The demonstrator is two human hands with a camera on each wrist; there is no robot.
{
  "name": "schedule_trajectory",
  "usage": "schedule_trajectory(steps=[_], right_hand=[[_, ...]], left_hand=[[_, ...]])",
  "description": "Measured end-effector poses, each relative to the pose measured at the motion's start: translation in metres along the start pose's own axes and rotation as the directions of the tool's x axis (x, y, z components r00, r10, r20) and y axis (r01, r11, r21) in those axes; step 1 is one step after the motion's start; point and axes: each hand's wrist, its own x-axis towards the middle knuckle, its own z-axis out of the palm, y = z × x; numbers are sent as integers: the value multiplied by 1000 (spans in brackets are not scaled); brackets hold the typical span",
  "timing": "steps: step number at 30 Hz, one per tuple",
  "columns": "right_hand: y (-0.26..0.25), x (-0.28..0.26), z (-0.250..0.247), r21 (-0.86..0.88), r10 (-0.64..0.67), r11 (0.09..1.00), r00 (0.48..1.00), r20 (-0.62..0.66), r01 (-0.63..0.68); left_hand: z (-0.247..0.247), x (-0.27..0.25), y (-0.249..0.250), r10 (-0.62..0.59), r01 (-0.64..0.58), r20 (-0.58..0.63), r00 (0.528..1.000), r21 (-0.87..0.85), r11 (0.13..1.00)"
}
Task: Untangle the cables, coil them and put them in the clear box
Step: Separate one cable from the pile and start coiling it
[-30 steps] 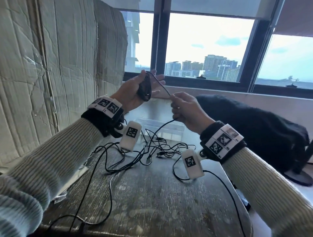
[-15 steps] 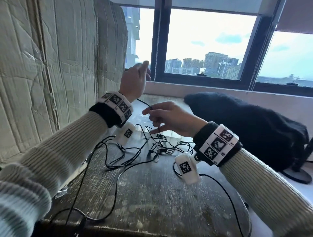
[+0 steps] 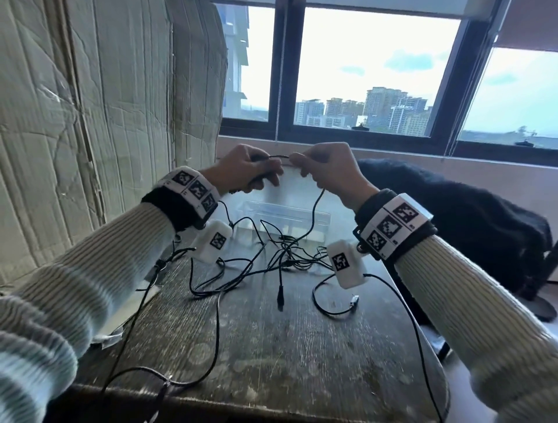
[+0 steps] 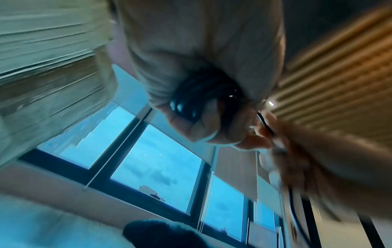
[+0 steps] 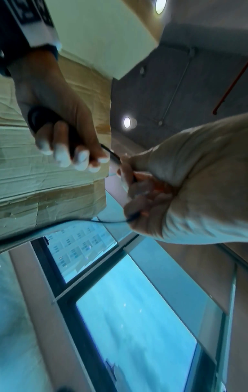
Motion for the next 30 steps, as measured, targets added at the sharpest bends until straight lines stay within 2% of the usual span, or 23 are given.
schedule_trajectory(steps=[2, 4, 8, 10, 13, 17, 21, 24, 25, 27, 28, 30], right_hand=[[11, -3, -2, 84, 102, 991, 992, 73, -108], [23, -6, -1, 160, 149, 972, 978, 145, -171], [44, -14, 9, 80, 238, 961, 936, 259, -266], [51, -19, 16, 38, 265, 956, 909, 322, -292], [57, -21, 30, 53, 280, 947, 897, 343, -317], [55, -13, 39, 162, 267, 935, 926, 268, -317], [46, -5, 39, 300, 226, 915, 958, 176, -271], [40, -2, 44, 344, 198, 910, 971, 135, -233], [39, -1, 46, 340, 191, 914, 973, 128, -224], [39, 1, 51, 302, 172, 932, 977, 125, -202], [40, 1, 53, 262, 154, 947, 978, 140, -186], [41, 1, 57, 157, 120, 975, 966, 230, -158]], left_hand=[[-6, 1, -1, -53, 26, -114, 992, -224, 974], [-11, 3, 1, -115, 41, -165, 980, -395, 918], [-17, 7, 5, -217, 90, -116, 969, -653, 752], [-16, 6, 10, -242, 123, -73, 967, -702, 701], [-13, 5, 17, -202, 122, -15, 979, -753, 646], [-10, 3, 34, -150, 47, -60, 987, -782, 621], [-11, 5, 44, -208, -13, -162, 965, -818, 575], [-14, 7, 45, -303, -124, -251, 919, -915, 383], [-16, 8, 45, -334, -152, -276, 901, -923, 353], [-21, 12, 42, -397, -189, -331, 856, -915, 356], [-23, 15, 40, -417, -214, -377, 827, -897, 386], [-30, 22, 36, -452, -283, -513, 730, -829, 483]])
